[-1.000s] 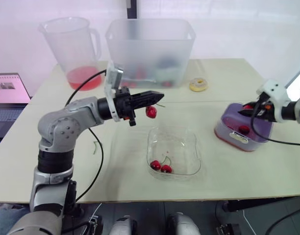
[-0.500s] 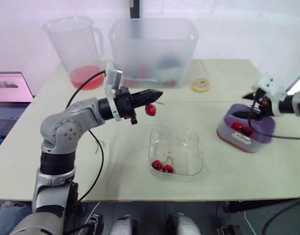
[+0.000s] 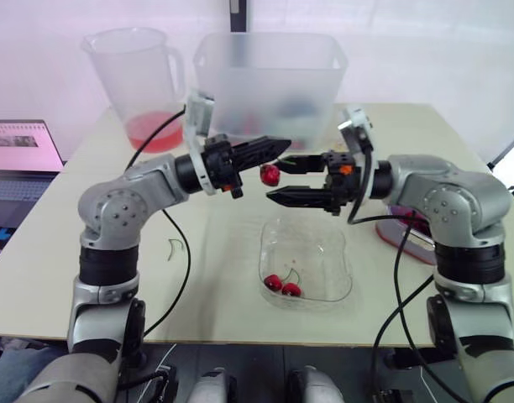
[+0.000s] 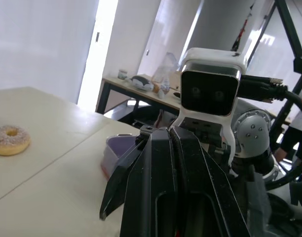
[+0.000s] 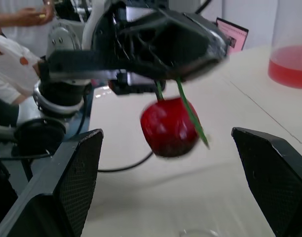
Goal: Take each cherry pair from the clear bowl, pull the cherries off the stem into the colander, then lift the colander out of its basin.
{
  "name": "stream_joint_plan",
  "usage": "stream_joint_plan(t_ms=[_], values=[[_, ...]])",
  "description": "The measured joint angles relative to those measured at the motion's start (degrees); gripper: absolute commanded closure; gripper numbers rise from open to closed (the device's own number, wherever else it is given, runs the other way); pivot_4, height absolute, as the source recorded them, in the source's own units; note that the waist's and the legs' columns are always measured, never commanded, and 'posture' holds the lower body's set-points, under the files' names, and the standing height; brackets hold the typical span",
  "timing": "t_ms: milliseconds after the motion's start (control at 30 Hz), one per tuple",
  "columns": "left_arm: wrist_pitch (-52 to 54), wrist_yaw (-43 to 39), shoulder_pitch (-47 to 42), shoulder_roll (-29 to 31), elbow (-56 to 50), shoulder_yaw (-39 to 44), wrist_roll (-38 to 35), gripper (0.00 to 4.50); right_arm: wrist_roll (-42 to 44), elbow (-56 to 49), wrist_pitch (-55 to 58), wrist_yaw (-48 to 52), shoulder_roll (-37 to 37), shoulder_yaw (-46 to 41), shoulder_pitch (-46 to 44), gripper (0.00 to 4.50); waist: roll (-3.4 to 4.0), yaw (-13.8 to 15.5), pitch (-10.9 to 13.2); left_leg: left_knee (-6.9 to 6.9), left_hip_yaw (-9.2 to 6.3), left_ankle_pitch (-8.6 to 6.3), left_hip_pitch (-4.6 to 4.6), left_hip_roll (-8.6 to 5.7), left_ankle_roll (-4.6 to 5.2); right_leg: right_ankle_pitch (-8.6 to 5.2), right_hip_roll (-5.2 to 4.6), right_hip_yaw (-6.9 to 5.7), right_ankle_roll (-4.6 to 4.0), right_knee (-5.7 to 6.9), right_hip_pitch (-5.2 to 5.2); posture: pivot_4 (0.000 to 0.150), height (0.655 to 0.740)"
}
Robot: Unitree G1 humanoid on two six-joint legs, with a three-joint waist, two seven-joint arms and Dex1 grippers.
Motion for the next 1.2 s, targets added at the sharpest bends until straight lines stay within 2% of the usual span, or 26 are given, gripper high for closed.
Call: stream_joint_plan(t_ms=[200,300,367,633,767,1200], values=[[1.01,-0.42,-0.01,0.03,-0.01,-0.39,-0.58,4.50,1.02,-0.21,-0.37,-3.33,2.25,0.08,-0.04,0.04,0.00,-0.35,0.00,-0.04,0.05,0.00,0.04,0.08,0.00,0.00,0.07,0.00,0.00,0.02,-0.01,0.150,0.6886],[1.13,-0.41,-0.01,0.15,-0.05,-0.39,-0.77,4.50,1.17,-0.21,-0.85,-3.90,2.40,0.99,-0.04,0.98,0.00,-0.27,0.00,-0.04,0.05,0.00,0.04,0.07,0.01,0.00,0.07,0.00,0.00,0.01,-0.01,0.150,0.6886],[1.14,-0.31,-0.01,0.14,-0.05,-0.39,-0.78,4.50,1.19,-0.21,-1.16,-4.18,2.64,1.60,-0.04,1.91,0.00,-0.27,0.00,-0.05,0.05,0.00,0.04,0.07,0.01,0.00,0.07,0.00,0.00,0.01,-0.01,0.150,0.6886],[1.20,0.59,-0.01,0.13,-0.27,-0.44,-0.87,4.50,1.19,-0.19,-2.16,-4.67,2.69,2.83,-0.04,1.91,0.00,-0.29,0.00,-0.06,0.04,-0.01,0.04,0.07,0.02,0.00,0.07,0.00,0.00,0.01,-0.01,0.150,0.6886],[1.20,0.53,-0.01,0.28,-0.37,-0.83,-0.86,4.50,1.27,-0.06,-2.36,-5.08,2.69,2.84,-0.04,3.11,0.00,-0.29,0.00,-0.06,0.04,-0.01,0.04,0.07,0.02,0.00,0.07,0.00,0.00,0.01,-0.01,0.150,0.6886],[0.99,-1.67,-0.28,0.87,0.64,-1.13,0.73,4.50,1.26,-0.30,-3.20,-5.10,1.08,3.62,1.26,3.11,0.00,-0.28,0.00,-0.08,0.04,-0.01,0.04,0.07,0.02,0.00,0.08,0.00,0.00,0.00,-0.02,0.150,0.6886]])
